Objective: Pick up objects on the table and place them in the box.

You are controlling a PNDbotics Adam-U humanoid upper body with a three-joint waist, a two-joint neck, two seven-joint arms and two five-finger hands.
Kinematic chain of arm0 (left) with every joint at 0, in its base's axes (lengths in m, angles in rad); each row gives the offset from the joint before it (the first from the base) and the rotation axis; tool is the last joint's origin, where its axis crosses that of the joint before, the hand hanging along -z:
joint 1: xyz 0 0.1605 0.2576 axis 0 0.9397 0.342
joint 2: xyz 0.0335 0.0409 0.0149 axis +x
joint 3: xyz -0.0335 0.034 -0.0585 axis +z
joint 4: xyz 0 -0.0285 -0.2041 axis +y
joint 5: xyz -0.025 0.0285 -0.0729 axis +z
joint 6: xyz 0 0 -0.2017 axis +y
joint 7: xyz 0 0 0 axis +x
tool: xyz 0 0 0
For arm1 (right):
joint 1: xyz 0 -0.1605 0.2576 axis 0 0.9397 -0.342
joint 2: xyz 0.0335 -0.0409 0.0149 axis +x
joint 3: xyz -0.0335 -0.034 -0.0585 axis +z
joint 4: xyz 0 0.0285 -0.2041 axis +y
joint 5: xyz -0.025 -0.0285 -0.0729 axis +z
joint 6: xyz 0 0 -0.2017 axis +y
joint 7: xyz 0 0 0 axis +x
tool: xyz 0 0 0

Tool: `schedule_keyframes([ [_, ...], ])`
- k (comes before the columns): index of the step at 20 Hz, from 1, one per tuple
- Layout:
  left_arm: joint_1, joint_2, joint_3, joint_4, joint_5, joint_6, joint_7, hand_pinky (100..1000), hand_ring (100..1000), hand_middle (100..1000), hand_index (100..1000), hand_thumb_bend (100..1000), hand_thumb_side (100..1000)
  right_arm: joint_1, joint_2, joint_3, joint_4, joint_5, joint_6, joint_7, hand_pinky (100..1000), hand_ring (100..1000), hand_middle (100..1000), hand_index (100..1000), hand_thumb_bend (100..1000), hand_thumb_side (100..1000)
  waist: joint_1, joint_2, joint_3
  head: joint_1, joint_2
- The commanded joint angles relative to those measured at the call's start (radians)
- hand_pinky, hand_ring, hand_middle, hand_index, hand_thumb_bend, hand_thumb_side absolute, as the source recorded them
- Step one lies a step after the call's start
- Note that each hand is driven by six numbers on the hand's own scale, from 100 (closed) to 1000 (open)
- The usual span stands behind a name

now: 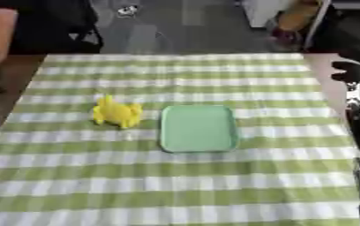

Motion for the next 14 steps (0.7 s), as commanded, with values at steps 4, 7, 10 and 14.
schedule_keyframes([
  [4,-0.008,0.021,0.003,-0.023,-0.001,-0.001,-0.001,492,721,853,802,597,815,-0.011,-0.026,-0.011,-0.015,0.001,0.002,-0.001,693,750,779,883,100,838,-0.001,-0.015,-0.001,0.005,-0.012],
  [7,-0.008,0.022,0.003,-0.023,-0.002,-0.001,0.000,491,721,853,803,598,815,-0.012,-0.026,-0.012,-0.016,0.002,0.002,-0.002,693,750,779,882,100,838,-0.001,-0.016,-0.002,0.005,-0.014],
  [10,-0.009,0.022,0.003,-0.024,-0.002,-0.001,0.001,491,721,852,803,598,815,-0.013,-0.027,-0.012,-0.017,0.002,0.002,-0.003,693,750,779,883,100,837,0.000,-0.015,-0.004,0.006,-0.016],
  [14,-0.011,0.021,0.004,-0.025,-0.003,0.000,0.000,490,720,851,804,599,815,-0.015,-0.028,-0.012,-0.017,0.003,0.003,-0.003,693,750,779,882,100,838,0.003,-0.013,-0.008,0.007,-0.016],
])
